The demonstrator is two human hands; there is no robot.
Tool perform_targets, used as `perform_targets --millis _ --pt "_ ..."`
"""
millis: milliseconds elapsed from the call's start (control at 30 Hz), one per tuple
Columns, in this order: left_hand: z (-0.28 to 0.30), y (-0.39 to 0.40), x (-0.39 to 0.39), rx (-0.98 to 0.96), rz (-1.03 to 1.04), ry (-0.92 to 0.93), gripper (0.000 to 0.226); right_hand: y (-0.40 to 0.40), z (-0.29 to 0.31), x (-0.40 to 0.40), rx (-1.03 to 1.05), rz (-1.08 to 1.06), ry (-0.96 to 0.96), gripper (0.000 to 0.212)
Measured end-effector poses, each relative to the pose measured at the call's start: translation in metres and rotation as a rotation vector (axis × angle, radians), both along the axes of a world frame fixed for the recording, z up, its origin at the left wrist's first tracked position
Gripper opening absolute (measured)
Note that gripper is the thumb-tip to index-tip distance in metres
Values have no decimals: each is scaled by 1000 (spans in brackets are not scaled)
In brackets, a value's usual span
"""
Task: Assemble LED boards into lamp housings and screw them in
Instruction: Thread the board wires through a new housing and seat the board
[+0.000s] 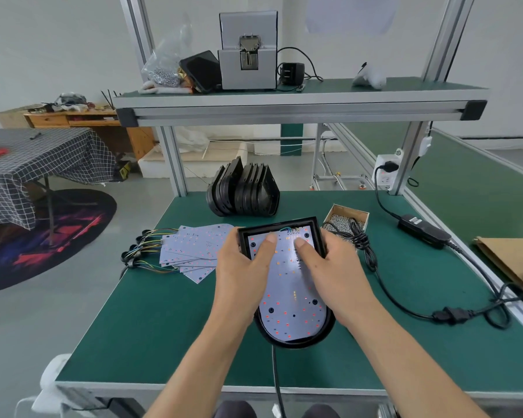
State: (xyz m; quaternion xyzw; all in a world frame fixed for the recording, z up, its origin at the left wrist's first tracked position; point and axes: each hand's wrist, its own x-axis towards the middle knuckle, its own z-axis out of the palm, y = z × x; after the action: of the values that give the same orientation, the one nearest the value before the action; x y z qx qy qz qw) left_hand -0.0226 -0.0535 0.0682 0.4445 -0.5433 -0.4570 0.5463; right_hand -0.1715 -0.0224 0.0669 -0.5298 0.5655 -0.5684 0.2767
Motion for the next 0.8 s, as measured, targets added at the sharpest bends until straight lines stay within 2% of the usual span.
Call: perform_targets --millis 100,233,467,600,667,733,767,800 --pt "0 5 2 97 -117 69 16 1 2 -2 0 -16 -62 21" --pt "-4 10 0 98 -96 95 18 3 2 -1 19 1 -92 15" --pt "-10 2 7 178 -132 81 7 -1 -4 3 39 -6 -163 13" --pt "-9 -9 6 186 -110 79 3 -11 -9 6 47 -45 -125 12" --pt "-5 -14 7 195 -101 111 6 -13 -8 1 74 50 -148 21" --pt "-2 -19 12 251 -117 178 11 -15 -6 -8 95 165 -327 47" --pt "0 -21 15 289 -144 216 14 -15 -5 -11 108 173 -422 55" --pt "1 -21 17 323 -173 249 19 -17 -5 -13 109 171 -461 53"
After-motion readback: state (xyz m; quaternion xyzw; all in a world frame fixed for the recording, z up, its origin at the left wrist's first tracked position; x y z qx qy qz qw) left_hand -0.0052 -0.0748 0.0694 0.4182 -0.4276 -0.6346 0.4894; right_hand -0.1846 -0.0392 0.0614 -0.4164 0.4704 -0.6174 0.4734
